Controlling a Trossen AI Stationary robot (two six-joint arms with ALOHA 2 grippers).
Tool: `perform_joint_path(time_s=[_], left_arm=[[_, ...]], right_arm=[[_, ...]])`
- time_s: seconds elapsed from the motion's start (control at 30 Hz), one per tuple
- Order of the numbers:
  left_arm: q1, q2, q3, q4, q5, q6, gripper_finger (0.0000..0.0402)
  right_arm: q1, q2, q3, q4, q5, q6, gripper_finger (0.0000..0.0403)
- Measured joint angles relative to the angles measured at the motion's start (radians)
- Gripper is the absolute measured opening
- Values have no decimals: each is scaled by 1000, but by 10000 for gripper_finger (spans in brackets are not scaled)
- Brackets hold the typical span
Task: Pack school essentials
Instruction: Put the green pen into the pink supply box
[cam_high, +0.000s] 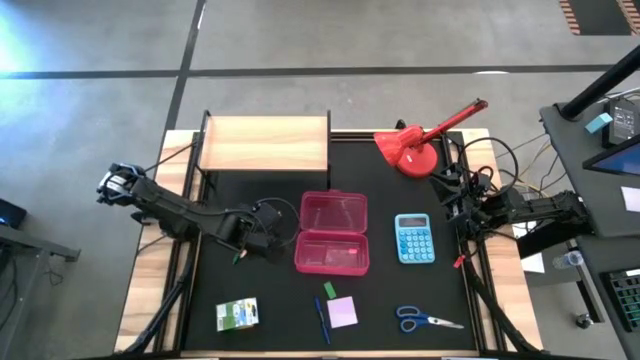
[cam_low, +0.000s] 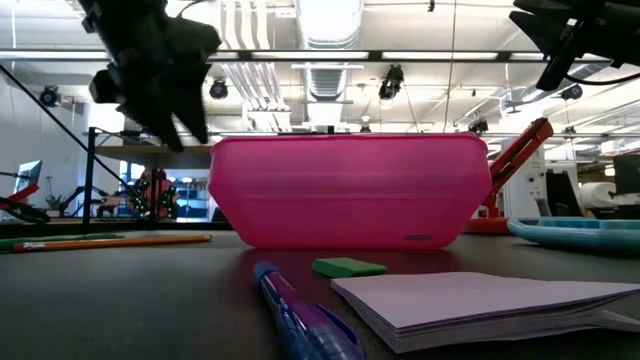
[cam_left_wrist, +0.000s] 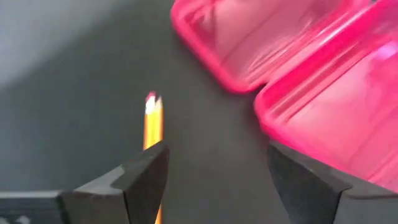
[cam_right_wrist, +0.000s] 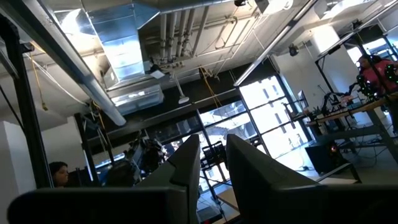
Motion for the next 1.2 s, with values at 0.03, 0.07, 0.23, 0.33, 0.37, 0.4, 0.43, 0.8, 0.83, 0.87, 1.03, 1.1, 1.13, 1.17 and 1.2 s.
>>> perform_joint_path(time_s=[0.03,0.07,0.23,0.33,0.37,0.4,0.43,0.8,0.83,0.87,1.03,1.1,1.13,1.17,1.2], left_arm=[[13,2,0,-18,31,3,254],[28,3,-1,-26,59,14,252],[108,5,-23,-47,208,154,247],[153,4,-71,-59,248,212,246],[166,3,-87,-79,260,215,246],[175,2,-102,-107,264,216,246],[183,-1,-120,-135,264,213,246],[187,-71,-311,-130,318,131,246],[187,-77,-321,-115,321,130,246],[187,-82,-327,-99,330,130,246],[187,-96,-341,-8,356,129,246],[187,-96,-340,7,355,129,246],[187,-95,-340,9,354,129,246],[187,-94,-339,13,349,128,246],[187,-91,-339,22,344,128,246]], right_arm=[[0,0,0,0,0,0,70],[0,0,0,0,0,0,70],[0,0,0,0,0,0,70],[0,0,0,0,0,0,70],[0,0,0,0,0,0,70],[0,0,0,0,0,0,70],[0,0,0,0,0,0,70],[0,0,0,0,0,0,70],[0,0,0,0,0,0,70],[0,0,0,0,0,0,70],[0,0,0,0,0,0,70],[0,0,0,0,0,0,70],[0,0,0,0,0,0,70],[0,0,0,0,0,0,70],[0,0,0,-1,0,0,70]])
